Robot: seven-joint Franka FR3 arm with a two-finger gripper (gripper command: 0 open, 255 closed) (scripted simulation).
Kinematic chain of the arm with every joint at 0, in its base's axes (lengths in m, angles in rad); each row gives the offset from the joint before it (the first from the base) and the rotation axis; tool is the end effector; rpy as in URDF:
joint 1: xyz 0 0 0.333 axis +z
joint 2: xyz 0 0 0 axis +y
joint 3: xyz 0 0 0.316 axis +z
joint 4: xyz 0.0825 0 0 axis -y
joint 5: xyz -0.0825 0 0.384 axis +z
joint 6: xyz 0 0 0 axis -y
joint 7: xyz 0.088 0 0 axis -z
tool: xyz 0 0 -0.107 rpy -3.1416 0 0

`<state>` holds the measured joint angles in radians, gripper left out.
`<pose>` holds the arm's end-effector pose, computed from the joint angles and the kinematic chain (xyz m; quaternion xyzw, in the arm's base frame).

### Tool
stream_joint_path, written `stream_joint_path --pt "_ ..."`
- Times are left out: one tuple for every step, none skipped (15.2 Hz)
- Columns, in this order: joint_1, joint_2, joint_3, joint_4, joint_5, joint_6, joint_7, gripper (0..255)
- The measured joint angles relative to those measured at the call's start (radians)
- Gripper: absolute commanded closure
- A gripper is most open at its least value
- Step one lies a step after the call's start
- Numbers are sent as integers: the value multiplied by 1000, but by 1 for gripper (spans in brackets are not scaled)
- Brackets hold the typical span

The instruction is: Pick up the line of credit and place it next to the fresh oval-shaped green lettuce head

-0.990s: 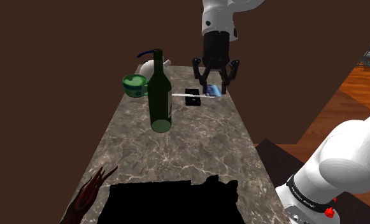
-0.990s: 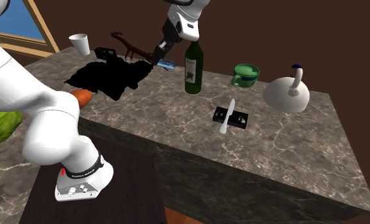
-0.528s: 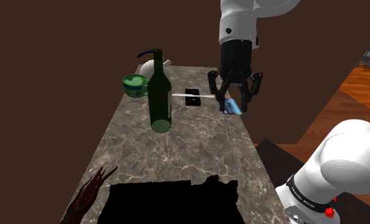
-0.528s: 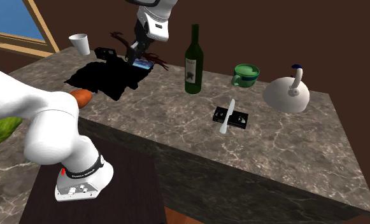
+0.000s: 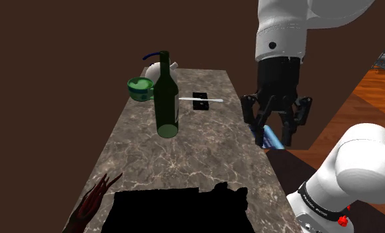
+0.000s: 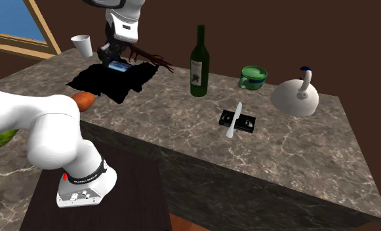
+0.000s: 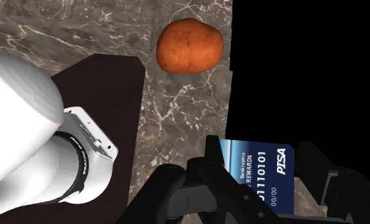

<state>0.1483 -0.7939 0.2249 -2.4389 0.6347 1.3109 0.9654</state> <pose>0.2283 0.1874 0.5435 -0.9107 0.2964 0.2730 0.0908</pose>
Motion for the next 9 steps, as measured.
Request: stream_joint_path --pt "11 -36 11 -20 20 -7 20 255" --pt "21 -74 19 -43 37 -15 36 255" --pt "31 -113 24 -58 53 -29 56 255" --pt "41 -144 36 -74 73 -35 76 255" --pt "52 -176 47 -88 93 -43 97 255" --pt "62 -209 55 -107 110 -50 114 255" --pt "77 -249 70 -119 136 -62 144 255" --pt "90 -288 77 -136 156 -75 168 255" --pt "101 -319 89 -144 178 -84 192 255"
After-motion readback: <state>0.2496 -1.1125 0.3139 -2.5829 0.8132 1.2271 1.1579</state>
